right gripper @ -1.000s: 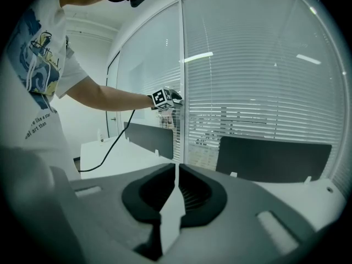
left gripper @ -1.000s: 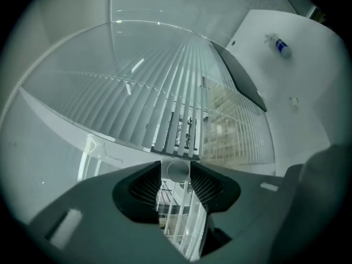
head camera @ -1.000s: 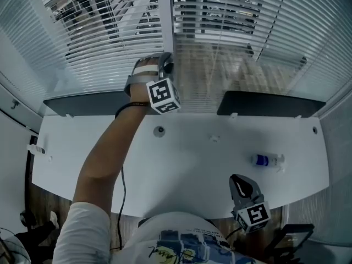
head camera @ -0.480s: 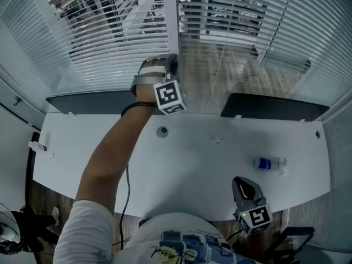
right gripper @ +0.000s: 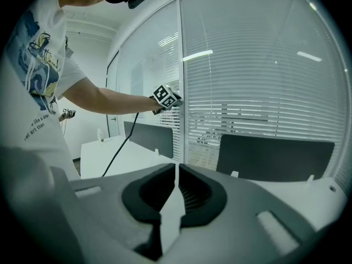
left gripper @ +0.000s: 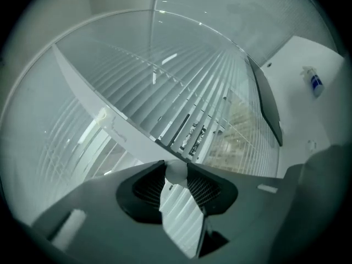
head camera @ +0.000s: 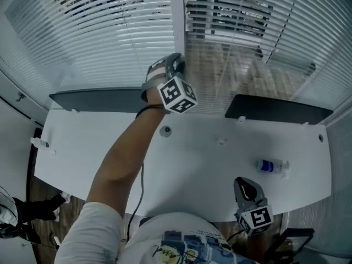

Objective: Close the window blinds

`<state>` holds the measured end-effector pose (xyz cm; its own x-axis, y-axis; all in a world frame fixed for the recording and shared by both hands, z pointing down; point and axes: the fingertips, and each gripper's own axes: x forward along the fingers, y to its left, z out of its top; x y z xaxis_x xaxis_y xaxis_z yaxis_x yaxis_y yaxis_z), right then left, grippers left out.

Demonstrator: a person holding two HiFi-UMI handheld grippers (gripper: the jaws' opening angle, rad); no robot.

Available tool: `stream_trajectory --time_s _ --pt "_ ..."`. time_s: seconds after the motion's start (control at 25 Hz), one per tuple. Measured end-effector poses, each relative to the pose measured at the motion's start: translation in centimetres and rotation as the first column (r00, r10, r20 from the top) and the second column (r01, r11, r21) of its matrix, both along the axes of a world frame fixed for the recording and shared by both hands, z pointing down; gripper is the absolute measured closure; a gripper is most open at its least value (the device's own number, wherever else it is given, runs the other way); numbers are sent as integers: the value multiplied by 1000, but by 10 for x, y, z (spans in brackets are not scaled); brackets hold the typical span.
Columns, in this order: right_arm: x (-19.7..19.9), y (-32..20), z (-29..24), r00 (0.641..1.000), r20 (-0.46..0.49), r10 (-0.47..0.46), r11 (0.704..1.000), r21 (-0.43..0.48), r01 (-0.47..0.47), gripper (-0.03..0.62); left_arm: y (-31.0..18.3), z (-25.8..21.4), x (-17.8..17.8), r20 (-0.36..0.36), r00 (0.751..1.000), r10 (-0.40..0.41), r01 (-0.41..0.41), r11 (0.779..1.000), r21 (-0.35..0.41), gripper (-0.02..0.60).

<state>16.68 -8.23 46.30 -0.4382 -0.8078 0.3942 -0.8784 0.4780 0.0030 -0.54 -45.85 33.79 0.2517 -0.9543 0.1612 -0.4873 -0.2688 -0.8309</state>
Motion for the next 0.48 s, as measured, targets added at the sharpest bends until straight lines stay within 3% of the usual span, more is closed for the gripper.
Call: stream_trajectory --time_s 0.28,0.48 --pt "2 0 4 1000 0 3 1000 -7 -3 582 1 -2 -3 -145 989 -27 23 999 -33 459" --pt "2 1 3 1000 2 3 1000 -5 -3 582 3 -5 -6 -283 957 -56 36 997 -74 457"
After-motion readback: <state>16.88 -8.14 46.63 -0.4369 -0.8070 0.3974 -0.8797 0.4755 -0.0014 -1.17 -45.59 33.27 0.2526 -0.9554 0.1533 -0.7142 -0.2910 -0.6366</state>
